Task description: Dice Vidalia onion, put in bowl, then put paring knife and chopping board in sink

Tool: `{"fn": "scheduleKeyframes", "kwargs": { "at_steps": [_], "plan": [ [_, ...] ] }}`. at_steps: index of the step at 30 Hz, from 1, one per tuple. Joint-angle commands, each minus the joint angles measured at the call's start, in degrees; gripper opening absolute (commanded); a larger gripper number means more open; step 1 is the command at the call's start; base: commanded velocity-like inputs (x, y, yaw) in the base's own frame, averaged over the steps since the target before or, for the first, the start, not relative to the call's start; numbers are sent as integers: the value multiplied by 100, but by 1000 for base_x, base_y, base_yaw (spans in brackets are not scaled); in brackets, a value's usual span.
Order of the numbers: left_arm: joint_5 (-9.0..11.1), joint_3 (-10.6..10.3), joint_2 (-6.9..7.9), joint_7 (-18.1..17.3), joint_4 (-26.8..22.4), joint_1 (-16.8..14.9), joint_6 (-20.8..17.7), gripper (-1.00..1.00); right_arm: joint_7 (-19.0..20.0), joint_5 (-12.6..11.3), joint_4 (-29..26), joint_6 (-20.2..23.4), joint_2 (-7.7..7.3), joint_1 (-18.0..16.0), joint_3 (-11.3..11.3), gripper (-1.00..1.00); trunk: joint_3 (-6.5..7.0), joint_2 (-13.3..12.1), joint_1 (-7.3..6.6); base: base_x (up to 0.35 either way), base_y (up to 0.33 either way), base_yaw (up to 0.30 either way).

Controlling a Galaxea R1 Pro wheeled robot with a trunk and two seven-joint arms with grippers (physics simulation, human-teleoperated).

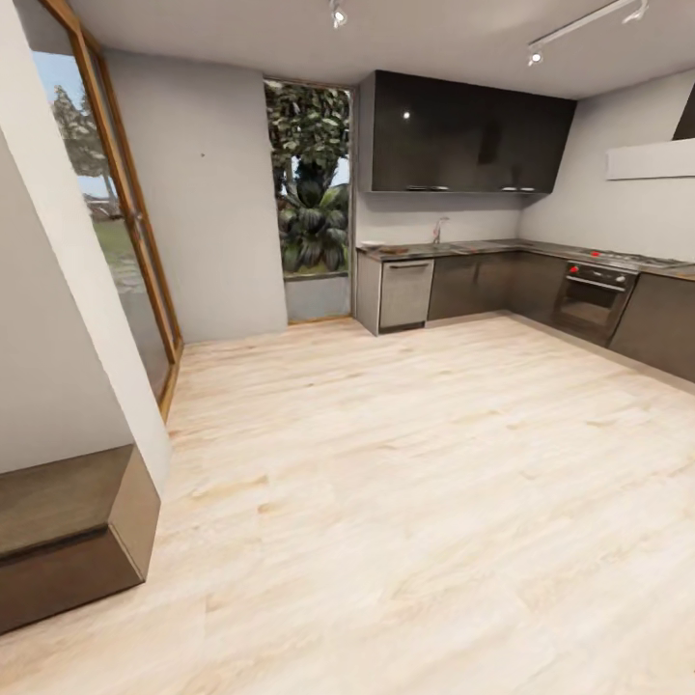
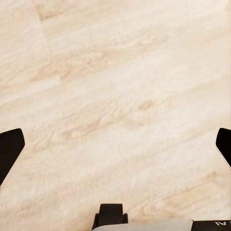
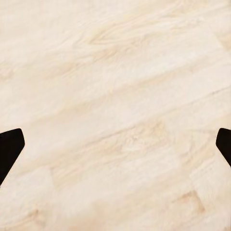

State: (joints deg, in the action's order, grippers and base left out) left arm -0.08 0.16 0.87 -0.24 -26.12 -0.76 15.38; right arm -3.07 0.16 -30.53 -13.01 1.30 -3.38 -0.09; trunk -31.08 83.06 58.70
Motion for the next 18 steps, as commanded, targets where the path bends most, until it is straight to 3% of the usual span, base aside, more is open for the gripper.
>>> {"fn": "scheduleKeyframes", "kwargs": {
  "at_steps": [1,18],
  "plan": [
    [-1,2,-1,-3,8,-3,18,100,-18,2,3,-17,2,-2,0,100,-5,2,3,324,0,0],
    [-5,7,0,-3,-14,-3,18,100,-18,10,3,-17,2,-1,-1,100,-5,2,3,324,-5,0]
  ]
}}
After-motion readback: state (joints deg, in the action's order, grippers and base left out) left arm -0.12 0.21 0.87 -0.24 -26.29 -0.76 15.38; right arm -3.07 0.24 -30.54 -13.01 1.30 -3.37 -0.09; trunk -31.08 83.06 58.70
